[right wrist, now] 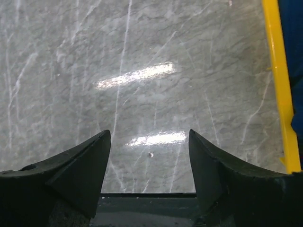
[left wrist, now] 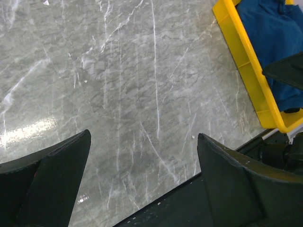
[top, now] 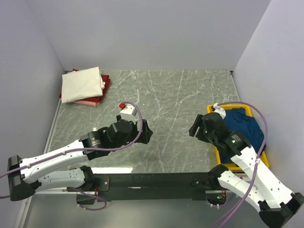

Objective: Fold and stack the t-shirts
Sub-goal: Grab the tshirt from the pile

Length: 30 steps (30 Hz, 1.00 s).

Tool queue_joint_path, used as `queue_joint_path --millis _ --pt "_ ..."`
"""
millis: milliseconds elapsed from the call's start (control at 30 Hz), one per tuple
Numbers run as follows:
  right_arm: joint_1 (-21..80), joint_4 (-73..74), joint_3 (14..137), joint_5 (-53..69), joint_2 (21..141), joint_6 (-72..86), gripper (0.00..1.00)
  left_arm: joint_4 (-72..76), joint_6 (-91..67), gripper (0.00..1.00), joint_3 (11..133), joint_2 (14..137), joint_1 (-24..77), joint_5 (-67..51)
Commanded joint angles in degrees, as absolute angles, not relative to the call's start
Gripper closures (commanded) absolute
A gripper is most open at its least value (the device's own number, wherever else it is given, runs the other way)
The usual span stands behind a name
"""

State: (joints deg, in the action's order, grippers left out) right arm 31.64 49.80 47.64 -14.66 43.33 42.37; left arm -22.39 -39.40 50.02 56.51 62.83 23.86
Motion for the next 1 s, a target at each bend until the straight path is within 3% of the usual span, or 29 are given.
queue_joint_path --millis 0,233,667,967 --pt "31.8 49.7 51.3 -19.6 46.3 42.7 0.27 -21.8 -38.8 0.01 51.0 54.0 63.1 25.2" --pt "27.7 51.0 55.3 -30.6 53.2 45.5 0.24 -21.7 -38.5 0.0 51.8 54.6 63.1 25.7" --pt "-4.9 45.8 59.4 -24.9 69.0 40.0 0.25 -24.4 -38.8 0.01 53.4 57.0 62.9 25.9" --pt "-15.9 40.3 59.5 -24.3 74.8 44.9 0.25 -26.9 -37.6 0.0 55.7 58.4 62.8 26.2"
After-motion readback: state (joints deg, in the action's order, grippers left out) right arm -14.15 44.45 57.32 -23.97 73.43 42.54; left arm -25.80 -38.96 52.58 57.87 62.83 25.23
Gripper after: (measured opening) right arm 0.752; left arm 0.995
